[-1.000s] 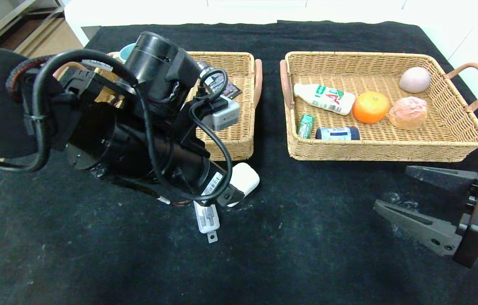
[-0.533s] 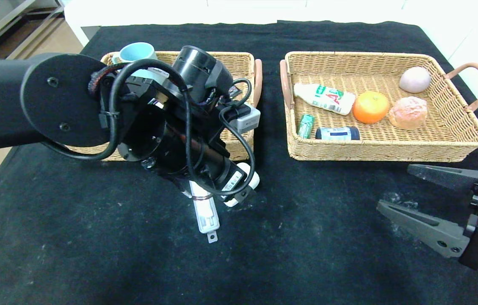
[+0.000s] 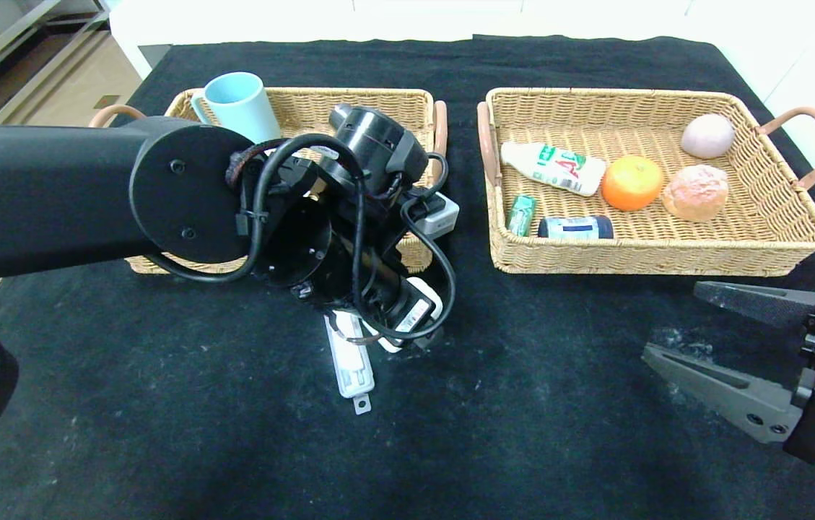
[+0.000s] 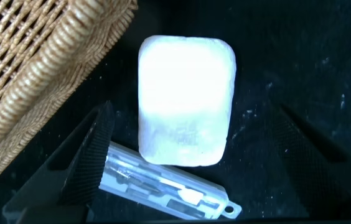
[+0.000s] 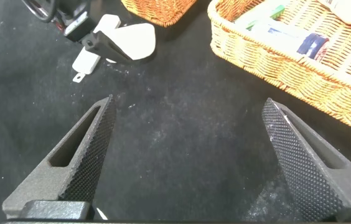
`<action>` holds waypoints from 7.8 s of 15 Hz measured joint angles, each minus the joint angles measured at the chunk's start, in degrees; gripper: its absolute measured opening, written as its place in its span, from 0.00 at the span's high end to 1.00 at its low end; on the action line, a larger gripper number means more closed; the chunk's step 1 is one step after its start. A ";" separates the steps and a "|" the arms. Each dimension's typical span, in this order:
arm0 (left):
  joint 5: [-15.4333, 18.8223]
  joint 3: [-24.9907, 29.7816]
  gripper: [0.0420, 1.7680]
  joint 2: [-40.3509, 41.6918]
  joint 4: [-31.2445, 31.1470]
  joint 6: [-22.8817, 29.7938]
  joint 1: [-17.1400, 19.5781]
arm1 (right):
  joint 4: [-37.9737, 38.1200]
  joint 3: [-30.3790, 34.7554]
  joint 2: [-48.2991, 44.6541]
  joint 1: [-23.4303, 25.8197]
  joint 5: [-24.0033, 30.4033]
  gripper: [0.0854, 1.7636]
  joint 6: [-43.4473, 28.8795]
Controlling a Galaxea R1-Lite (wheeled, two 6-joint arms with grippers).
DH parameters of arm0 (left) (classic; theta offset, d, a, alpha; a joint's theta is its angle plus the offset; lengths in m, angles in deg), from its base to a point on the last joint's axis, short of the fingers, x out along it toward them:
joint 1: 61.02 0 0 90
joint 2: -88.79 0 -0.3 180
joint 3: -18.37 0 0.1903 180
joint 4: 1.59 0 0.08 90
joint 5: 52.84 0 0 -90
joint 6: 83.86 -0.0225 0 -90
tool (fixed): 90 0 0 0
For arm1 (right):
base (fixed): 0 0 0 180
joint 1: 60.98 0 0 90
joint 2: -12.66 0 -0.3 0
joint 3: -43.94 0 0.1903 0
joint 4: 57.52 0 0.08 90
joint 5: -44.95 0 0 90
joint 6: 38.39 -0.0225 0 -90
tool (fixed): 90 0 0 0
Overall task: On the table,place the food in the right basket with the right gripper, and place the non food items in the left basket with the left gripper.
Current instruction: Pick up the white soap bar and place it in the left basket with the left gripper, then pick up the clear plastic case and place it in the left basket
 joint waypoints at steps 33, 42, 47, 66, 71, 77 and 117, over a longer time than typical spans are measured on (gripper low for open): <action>-1.21 -0.52 0.43 -3.63 0.00 1.27 0.22 | 0.00 0.52 0.57 -0.16 -0.11 0.03 0.16; -1.02 -1.11 0.44 -3.02 -0.41 1.18 0.18 | -0.01 0.63 0.55 -0.43 -0.20 0.03 0.60; -0.22 -0.72 0.44 0.98 -0.68 1.46 -1.19 | -0.01 0.94 0.60 -0.73 -0.22 0.03 0.96; -0.52 -9.05 0.44 6.07 6.97 17.79 5.78 | 0.00 0.94 0.85 -0.73 -0.26 0.03 0.94; -0.07 -9.44 0.44 2.46 14.70 17.74 10.14 | 0.00 0.96 0.93 -0.74 -0.28 0.03 0.96; 0.06 -11.19 0.44 -1.68 18.55 17.24 12.15 | 0.00 0.94 0.93 -0.68 -0.26 0.03 0.99; 0.61 -4.13 0.04 5.16 -13.34 38.88 4.57 | -0.11 0.88 0.73 -0.74 -0.45 0.03 1.04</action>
